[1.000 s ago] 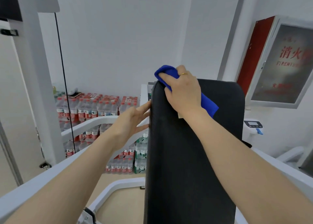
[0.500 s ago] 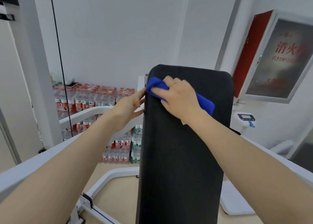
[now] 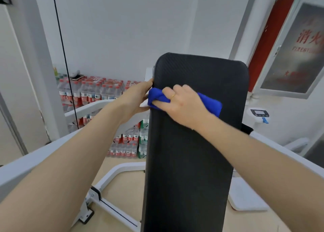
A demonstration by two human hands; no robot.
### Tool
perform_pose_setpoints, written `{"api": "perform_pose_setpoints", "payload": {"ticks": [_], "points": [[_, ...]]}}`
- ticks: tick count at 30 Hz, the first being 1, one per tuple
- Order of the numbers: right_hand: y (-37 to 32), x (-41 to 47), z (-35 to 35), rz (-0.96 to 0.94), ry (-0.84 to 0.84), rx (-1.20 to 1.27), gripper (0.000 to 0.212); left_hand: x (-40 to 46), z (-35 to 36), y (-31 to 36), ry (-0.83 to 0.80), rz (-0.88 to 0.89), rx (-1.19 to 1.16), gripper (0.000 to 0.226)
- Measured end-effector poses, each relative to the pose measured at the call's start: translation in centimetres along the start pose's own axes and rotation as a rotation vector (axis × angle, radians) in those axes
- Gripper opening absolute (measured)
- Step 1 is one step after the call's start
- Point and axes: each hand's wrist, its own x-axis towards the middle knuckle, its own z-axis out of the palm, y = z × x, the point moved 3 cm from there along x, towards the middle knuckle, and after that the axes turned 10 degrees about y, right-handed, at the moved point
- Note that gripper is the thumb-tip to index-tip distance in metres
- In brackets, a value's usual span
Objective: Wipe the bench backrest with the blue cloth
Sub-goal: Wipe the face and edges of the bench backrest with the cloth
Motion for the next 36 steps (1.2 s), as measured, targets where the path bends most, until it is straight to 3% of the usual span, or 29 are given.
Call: {"api": "perform_pose_setpoints", "payload": {"ticks": [3,6,12,16,20,22,27,30,32,35,36], "points": [[5.4,2.7,-0.2,0.215,0.029,-0.080,0.039,-0.1,-0.3,0.4,-0.003,0.012,0.071,0.025],[5.2,2.6,0.1,0.365,0.034,0.001,0.042,0.0,-0.2,0.4,-0.016,0.028,0.095,0.021],[-1.8,-2.7,-0.3,0.172,-0.073,0.223,0.037,0.4,0.1,0.7,0.074,0.115,0.172,0.027],[-0.4,-1.6,-0.7,0.001,-0.101,0.127,0.028,0.1,0.7,1.1,0.163,0.246,0.248,0.026],[5.2,2.4,-0.7,0.478,-0.069,0.027,0.038,0.3,0.4,1.2,0.200,0.242,0.245,0.034],[4.1,2.1,-0.5,0.578,-0.011,0.049,0.040,0.7,0.2,1.1,0.183,0.231,0.268,0.035],[-2.1,-3.0,-0.6,0.318,-0.041,0.171,0.038,0.7,0.4,1.3,0.230,0.261,0.303,0.034],[-1.4,-3.3,-1.1,0.172,-0.110,0.197,0.038,0.1,0.8,0.8,0.256,0.316,0.421,0.037],[2.5,-1.5,-1.4,0.313,-0.087,0.128,0.038,0.1,0.9,0.7,0.248,0.329,0.499,0.039],[9.6,0.4,-1.8,0.770,-0.087,-0.006,0.040,1.0,0.4,0.9,0.273,0.319,0.537,0.045],[10.1,0.4,-1.7,0.790,-0.097,-0.023,0.041,1.2,0.4,1.0,0.283,0.311,0.543,0.044]]}}
